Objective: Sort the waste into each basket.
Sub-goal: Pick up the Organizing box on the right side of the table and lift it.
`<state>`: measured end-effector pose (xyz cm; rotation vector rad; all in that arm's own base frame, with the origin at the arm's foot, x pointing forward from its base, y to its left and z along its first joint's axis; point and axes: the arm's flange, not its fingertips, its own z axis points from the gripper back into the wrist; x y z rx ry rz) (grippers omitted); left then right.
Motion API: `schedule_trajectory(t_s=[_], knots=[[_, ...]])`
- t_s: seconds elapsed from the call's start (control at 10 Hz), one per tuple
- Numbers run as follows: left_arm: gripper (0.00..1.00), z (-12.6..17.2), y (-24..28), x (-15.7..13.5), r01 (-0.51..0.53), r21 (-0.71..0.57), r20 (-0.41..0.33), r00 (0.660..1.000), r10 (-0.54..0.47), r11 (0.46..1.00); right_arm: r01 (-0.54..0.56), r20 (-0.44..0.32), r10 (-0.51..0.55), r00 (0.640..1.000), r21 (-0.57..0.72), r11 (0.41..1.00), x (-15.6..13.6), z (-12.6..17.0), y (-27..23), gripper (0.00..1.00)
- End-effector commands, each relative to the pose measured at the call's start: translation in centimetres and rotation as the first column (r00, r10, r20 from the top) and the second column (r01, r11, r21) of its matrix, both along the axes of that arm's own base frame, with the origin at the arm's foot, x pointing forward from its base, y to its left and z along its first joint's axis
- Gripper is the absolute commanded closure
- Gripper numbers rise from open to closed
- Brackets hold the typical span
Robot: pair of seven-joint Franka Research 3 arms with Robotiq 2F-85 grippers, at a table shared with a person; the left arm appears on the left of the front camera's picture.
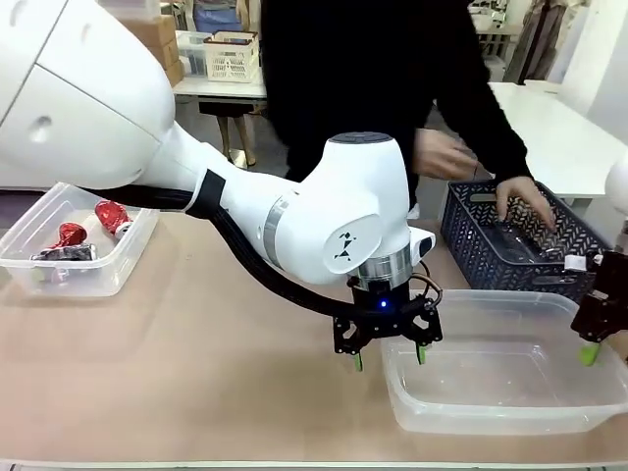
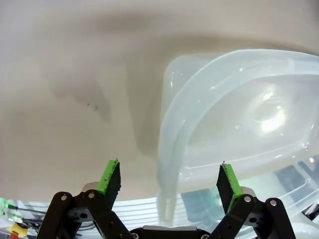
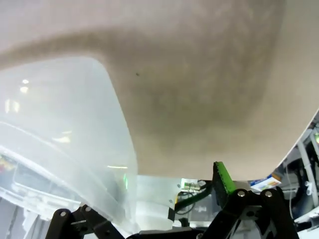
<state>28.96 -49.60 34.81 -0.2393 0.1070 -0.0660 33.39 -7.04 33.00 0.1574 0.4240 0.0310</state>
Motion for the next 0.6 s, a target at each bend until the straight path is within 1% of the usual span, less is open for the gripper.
schedule_trajectory(t_s=[0.0, 0.1, 0.2, 0.3, 0.4, 0.5], knots=[[0.00, 0.46, -1.09, 0.34, -0.014, 0.035, 0.008, 1.000, 0.014, 0.999, -0.014, 0.059, 0.013, 0.998, 0.010, 1.000, -11.17, -4.95, 3.07, 0.00], [0.02, 0.48, -0.99, 0.41, -0.007, 0.030, 0.003, 1.000, 0.007, 1.000, -0.009, 0.064, 0.009, 0.998, 0.005, 1.000, -11.19, -4.94, 3.15, 0.00], [0.53, 0.53, -0.92, 0.46, -0.011, 0.027, 0.011, 1.000, 0.010, 1.000, -0.002, 0.088, 0.002, 0.996, -0.004, 1.000, -11.11, -4.83, 3.13, 0.33], [0.61, 0.55, -0.90, 0.40, -0.006, 0.032, 0.013, 1.000, 0.005, 0.999, 0.004, 0.106, -0.005, 0.994, 0.010, 1.000, -11.23, -4.59, 3.13, 0.58], [1.00, 0.55, -0.89, 0.31, 0.000, 0.034, 0.015, 1.000, 0.000, 0.999, 0.013, 0.118, -0.015, 0.993, 0.013, 1.000, -11.23, -4.36, 3.14, 0.92], [1.00, 0.58, -0.88, 0.25, 0.004, 0.037, 0.015, 1.000, -0.004, 0.999, 0.021, 0.120, -0.022, 0.992, 0.013, 1.000, -11.25, -4.29, 3.15, 1.00]])
